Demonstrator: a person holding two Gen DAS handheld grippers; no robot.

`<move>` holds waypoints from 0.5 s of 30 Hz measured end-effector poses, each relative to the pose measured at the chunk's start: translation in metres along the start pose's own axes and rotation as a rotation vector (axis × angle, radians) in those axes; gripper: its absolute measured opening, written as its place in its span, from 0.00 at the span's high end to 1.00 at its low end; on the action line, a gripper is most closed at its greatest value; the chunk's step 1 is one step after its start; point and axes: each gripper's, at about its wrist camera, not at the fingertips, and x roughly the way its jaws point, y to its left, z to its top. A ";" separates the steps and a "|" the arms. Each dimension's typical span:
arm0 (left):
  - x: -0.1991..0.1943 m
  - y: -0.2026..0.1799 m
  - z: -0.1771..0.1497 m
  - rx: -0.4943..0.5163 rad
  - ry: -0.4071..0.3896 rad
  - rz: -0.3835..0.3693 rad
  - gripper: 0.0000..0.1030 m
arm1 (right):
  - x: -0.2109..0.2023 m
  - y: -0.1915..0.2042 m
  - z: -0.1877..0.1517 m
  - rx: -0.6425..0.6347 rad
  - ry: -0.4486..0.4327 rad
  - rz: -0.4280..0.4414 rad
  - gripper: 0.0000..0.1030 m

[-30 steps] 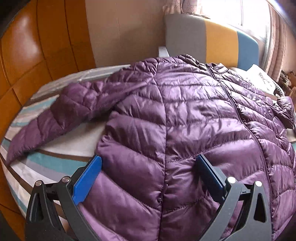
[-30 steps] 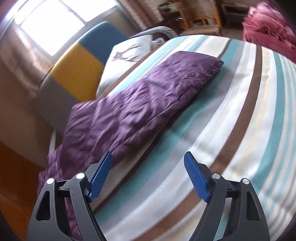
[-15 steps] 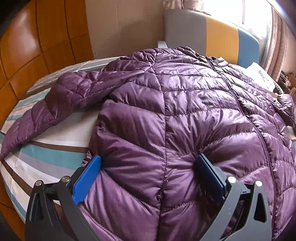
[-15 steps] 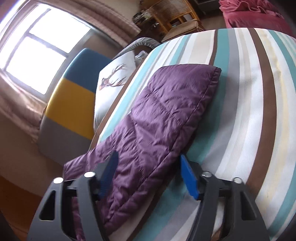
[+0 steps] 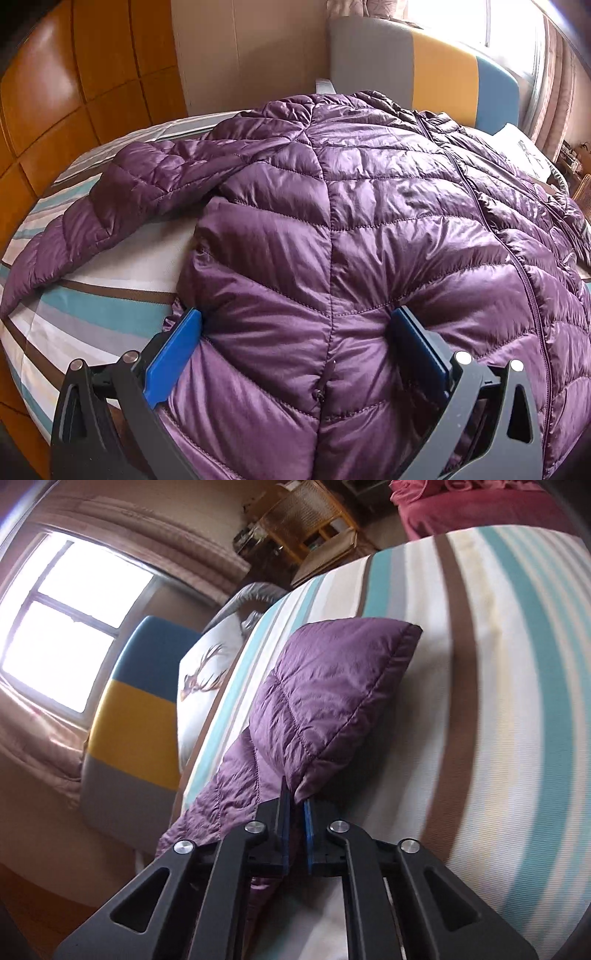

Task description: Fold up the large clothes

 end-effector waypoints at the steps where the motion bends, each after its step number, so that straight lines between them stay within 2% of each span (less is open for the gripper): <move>1: 0.000 0.000 0.000 0.000 0.000 0.000 0.02 | -0.001 0.003 -0.001 -0.018 -0.005 -0.011 0.94; 5: 0.000 0.001 0.000 -0.002 0.002 -0.001 0.02 | -0.009 0.032 -0.008 -0.189 -0.048 -0.049 0.94; 8: 0.000 0.001 0.000 -0.003 0.000 -0.003 0.02 | -0.020 0.068 -0.019 -0.369 -0.086 -0.047 0.94; 15: 0.000 0.002 0.000 -0.004 0.000 -0.004 0.02 | -0.034 0.134 -0.078 -0.727 -0.105 -0.016 0.94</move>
